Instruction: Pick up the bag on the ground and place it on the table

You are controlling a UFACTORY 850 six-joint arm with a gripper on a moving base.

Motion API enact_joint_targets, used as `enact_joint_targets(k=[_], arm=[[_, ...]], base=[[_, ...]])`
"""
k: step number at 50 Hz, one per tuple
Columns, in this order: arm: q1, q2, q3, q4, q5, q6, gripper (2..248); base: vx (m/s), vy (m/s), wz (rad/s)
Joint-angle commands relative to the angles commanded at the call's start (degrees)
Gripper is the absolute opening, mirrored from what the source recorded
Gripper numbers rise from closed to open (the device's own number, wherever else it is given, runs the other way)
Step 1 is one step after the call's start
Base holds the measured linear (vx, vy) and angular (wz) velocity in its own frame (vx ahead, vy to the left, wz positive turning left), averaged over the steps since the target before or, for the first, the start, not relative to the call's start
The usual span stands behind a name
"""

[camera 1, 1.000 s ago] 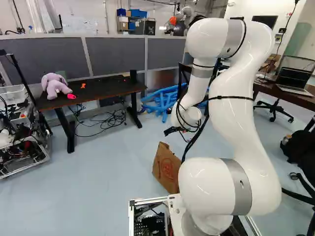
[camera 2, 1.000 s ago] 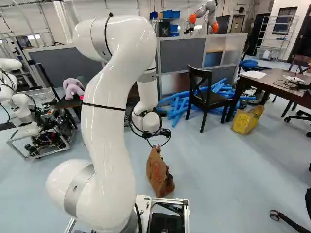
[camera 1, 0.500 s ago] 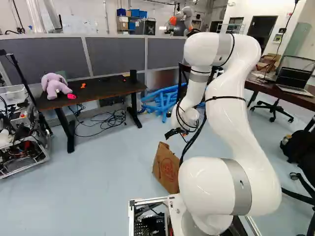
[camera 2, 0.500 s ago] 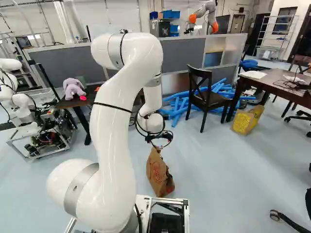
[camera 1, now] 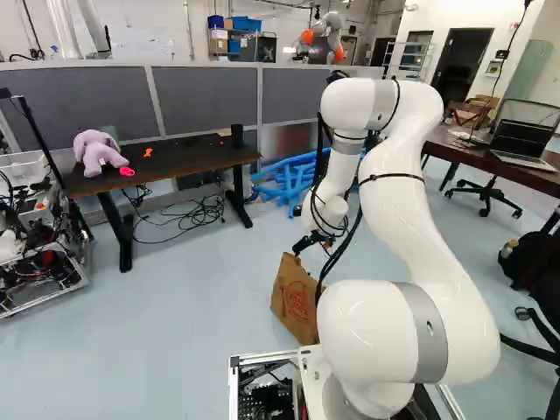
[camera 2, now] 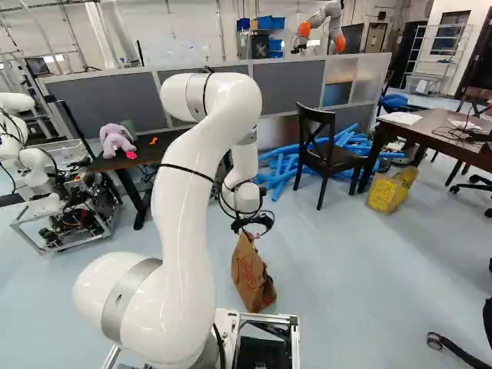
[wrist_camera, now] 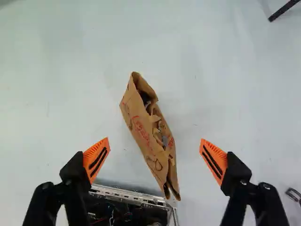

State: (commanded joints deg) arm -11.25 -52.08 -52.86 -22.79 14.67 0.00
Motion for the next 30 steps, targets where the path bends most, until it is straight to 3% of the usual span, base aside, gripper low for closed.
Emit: enact_joint_targets(k=[30], arm=[[-0.5, -7.1, -5.4, -1.5, -6.0, 0.0, 247]], base=[[0.000, 0.000, 0.000]])
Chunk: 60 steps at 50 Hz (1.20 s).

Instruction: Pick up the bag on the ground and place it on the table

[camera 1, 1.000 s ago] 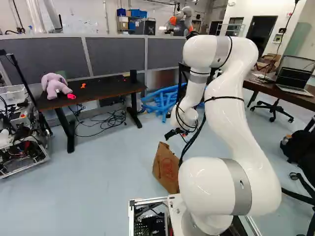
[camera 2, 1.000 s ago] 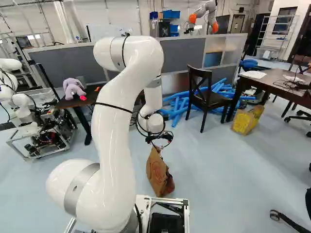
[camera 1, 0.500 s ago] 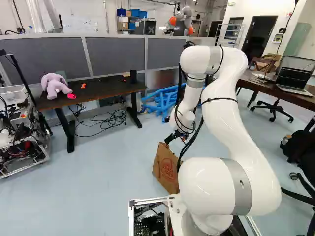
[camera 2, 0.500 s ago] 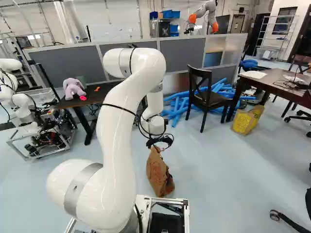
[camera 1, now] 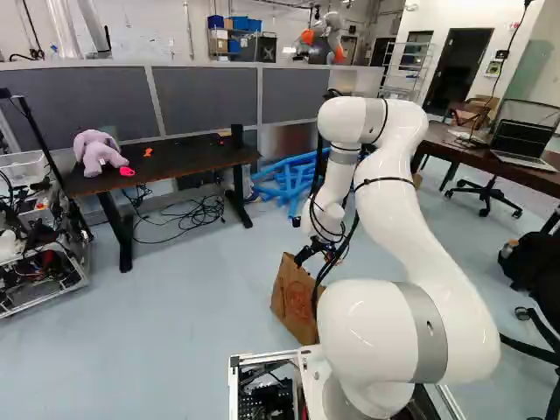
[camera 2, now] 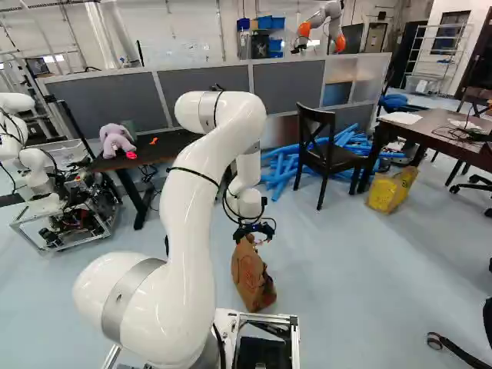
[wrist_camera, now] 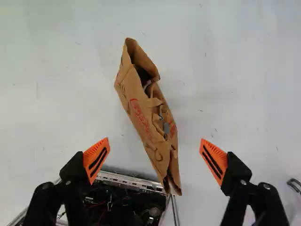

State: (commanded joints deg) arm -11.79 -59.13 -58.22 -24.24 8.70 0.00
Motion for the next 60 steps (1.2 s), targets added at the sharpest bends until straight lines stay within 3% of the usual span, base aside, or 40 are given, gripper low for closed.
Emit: enact_joint_targets(k=[21, 60], arm=[[-0.2, -4.8, -3.6, -0.1, -2.4, -1.0, 247], [-0.2, -13.6, -10.6, -0.1, -2.8, -23.5, 247]], base=[[0.000, 0.000, 0.000], [0.000, 0.000, 0.000]])
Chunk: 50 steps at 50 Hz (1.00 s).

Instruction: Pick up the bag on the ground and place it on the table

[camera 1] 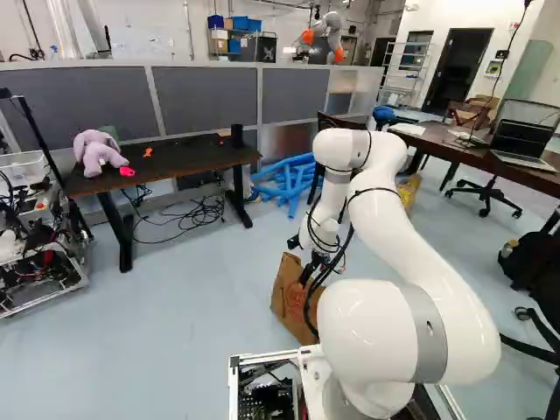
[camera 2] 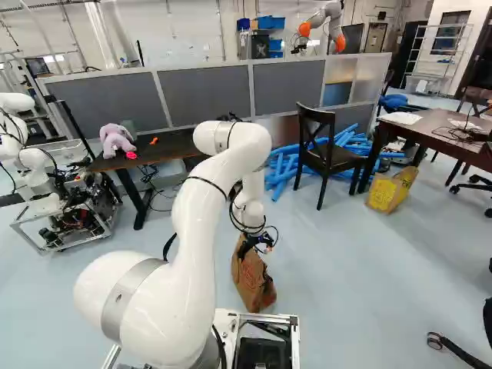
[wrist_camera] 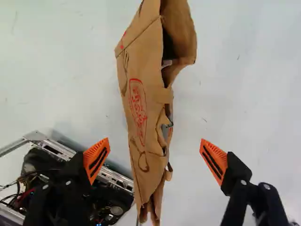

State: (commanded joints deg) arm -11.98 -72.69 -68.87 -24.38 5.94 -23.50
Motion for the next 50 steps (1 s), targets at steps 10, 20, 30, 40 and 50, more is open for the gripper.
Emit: enact_joint_targets(k=[10, 20, 30, 40, 50], arm=[[0.0, -2.2, -1.9, 0.0, 0.0, -2.7, 247], [0.0, -4.4, -3.8, 0.0, 0.0, -3.0, 247], [0.0, -6.6, -5.7, 0.0, 0.0, -3.0, 247], [0.1, -8.8, -7.7, 0.0, 0.0, -3.0, 247], [0.4, -11.0, -9.7, 0.0, 0.0, -3.0, 245]], base=[[0.000, 0.000, 0.000], [0.000, 0.000, 0.000], [0.000, 0.000, 0.000], [0.000, 0.000, 0.000], [0.000, 0.000, 0.000]])
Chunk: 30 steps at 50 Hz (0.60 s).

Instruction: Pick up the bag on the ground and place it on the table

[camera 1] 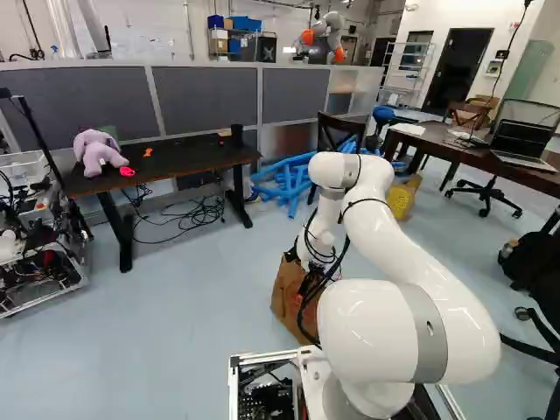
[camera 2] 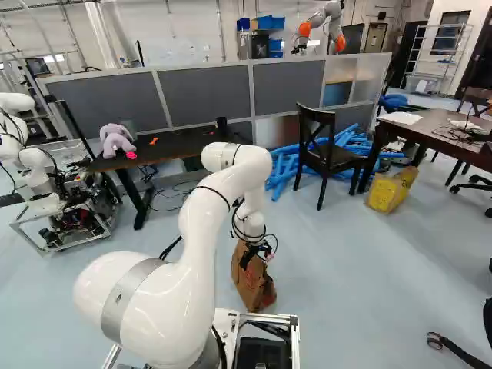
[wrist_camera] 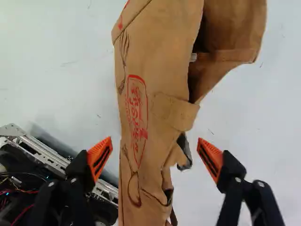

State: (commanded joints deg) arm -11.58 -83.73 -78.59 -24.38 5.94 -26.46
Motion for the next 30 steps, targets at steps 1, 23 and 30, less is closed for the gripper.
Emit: enact_joint_targets(k=[1, 23, 30], arm=[[0.0, -0.2, -0.2, 0.0, 0.0, 0.0, 245], [0.1, -2.4, -2.3, 0.0, 0.0, 0.0, 58], [0.1, -2.4, -2.3, 0.0, 0.0, 0.0, 23]], base=[[0.000, 0.000, 0.000], [0.000, 0.000, 0.000], [0.000, 0.000, 0.000]])
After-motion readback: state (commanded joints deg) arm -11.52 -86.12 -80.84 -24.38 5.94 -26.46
